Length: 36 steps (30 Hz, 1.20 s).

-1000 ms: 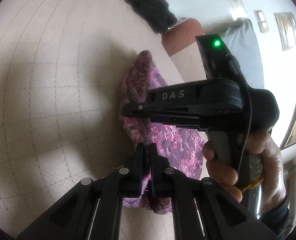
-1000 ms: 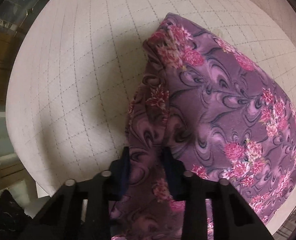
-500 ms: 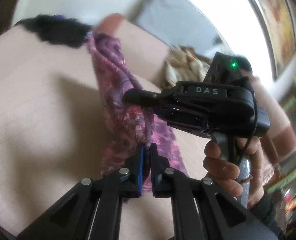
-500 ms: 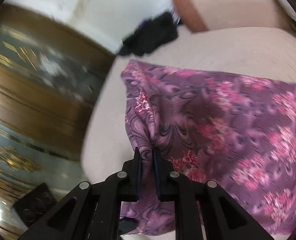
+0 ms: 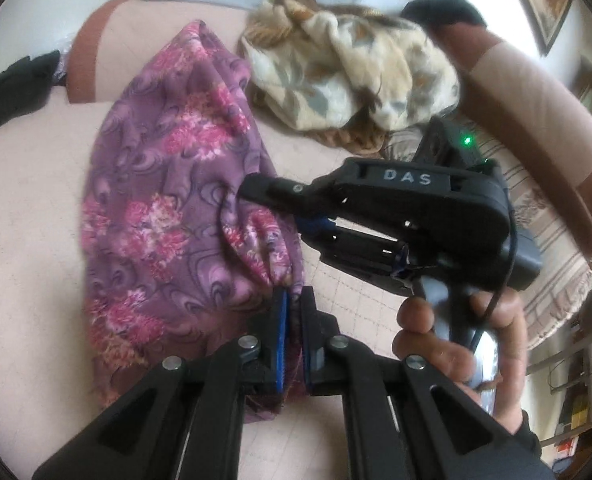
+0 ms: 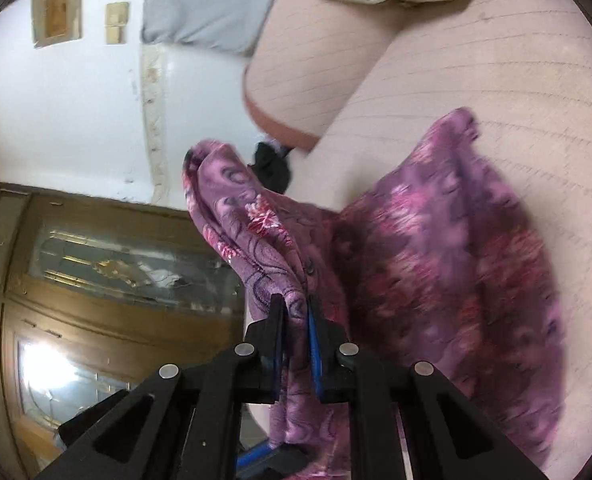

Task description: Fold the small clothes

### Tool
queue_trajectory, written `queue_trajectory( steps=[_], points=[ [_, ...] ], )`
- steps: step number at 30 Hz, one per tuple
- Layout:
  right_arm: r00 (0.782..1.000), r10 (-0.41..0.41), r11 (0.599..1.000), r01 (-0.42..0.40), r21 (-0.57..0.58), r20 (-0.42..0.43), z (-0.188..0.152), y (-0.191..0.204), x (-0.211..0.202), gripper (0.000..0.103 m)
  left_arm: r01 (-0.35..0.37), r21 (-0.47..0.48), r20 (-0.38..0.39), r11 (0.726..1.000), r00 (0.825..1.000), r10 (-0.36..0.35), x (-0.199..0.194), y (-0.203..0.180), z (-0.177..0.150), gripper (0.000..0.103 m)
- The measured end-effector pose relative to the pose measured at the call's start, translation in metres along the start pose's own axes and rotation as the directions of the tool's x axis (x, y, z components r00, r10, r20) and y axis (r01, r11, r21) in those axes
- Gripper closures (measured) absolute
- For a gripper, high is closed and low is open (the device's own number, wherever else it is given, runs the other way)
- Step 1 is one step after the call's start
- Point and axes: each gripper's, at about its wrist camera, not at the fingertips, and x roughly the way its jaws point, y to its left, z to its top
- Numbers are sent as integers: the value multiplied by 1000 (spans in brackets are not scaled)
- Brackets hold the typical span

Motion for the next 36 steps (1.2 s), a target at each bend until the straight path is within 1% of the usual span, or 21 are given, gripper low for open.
queue_trajectory(
  steps=[6, 10, 11, 12, 13, 14, 15, 16, 19, 20, 22, 23, 24, 25, 27, 29, 30, 31, 33, 34, 36],
  points=[
    [995, -101, 986, 102, 134, -13, 20, -42, -5, 89, 15, -83, -105, 996, 994, -23, 44, 3, -3, 94],
    [992, -122, 972, 122, 202, -14, 22, -56, -3, 86, 39, -143, -129, 989, 990, -58, 40, 16, -13, 82],
    [991, -137, 970, 135, 201, -7, 20, -54, -7, 74, 42, -153, -118, 987, 991, -60, 33, 20, -16, 77],
    [990, -144, 969, 141, 204, 1, 20, -54, -10, 64, 41, -160, -98, 986, 994, -57, 22, 26, -17, 66],
    [989, -150, 967, 144, 212, 10, 19, -54, -13, 41, 32, -164, -77, 986, 996, -45, 12, 31, -19, 54],
    [989, -145, 967, 138, 214, 20, 18, -52, -18, 34, 15, -166, -64, 986, 998, -26, 6, 36, -20, 47],
    [990, -139, 969, 132, 211, 22, 17, -50, -23, 34, -25, -166, -57, 986, 998, 16, -1, 42, -21, 37],
    [991, -134, 971, 127, 205, 19, 15, -48, -24, 34, -104, -155, -64, 982, 993, 95, -6, 50, -22, 35],
    [982, -188, 972, 188, 145, -10, 6, -42, -25, 34, -195, -155, -88, 968, 979, 183, -4, 69, -25, 35],
    [968, -249, 961, 251, 119, -30, 1, -41, -21, 34, -209, -166, -99, 964, 976, 194, -3, 77, -29, 35],
    [918, -391, 917, 395, 62, -65, -6, -43, -7, 34, -241, -182, -131, 953, 967, 220, 10, 86, -33, 35],
    [881, -464, 883, 468, 29, -90, -10, -48, 5, 49, -253, -181, -151, 950, 962, 227, 18, 89, -35, 35],
    [866, -484, 873, 488, 2, -123, -13, -53, 14, 70, -268, -180, -183, 946, 955, 235, 26, 93, -40, 35],
    [867, -477, 876, 481, -5, -143, -15, -57, 21, 95, -278, -185, -212, 943, 948, 238, 33, 96, -45, 35],
    [861, -496, 868, 497, -24, -111, -21, -52, 16, 96, -273, -197, -222, 942, 948, 229, 33, 98, -51, 35],
    [868, -492, 870, 488, -71, -65, -23, -32, 0, 97, -240, -202, -192, 950, 960, 202, 23, 96, -53, 35],
    [860, -508, 859, 502, -96, -50, -23, -24, -5, 97, -228, -201, -190, 953, 963, 191, 21, 96, -54, 35],
    [842, -537, 841, 531, -106, -42, -24, -24, -7, 97, -219, -201, -194, 955, 964, 181, 19, 98, -54, 35],
    [792, -602, 798, 598, -71, -100, -22, -48, 3, 96, -214, -208, -193, 954, 966, 174, 15, 103, -52, 35],
    [784, -606, 795, 604, -54, -137, -27, -52, 12, 95, -205, -217, -182, 954, 969, 167, 11, 105, -49, 35],
    [806, -576, 815, 580, -16, -134, -25, -49, 8, 90, -176, -238, -146, 955, 979, 144, 0, 110, -40, 34]
  ],
)
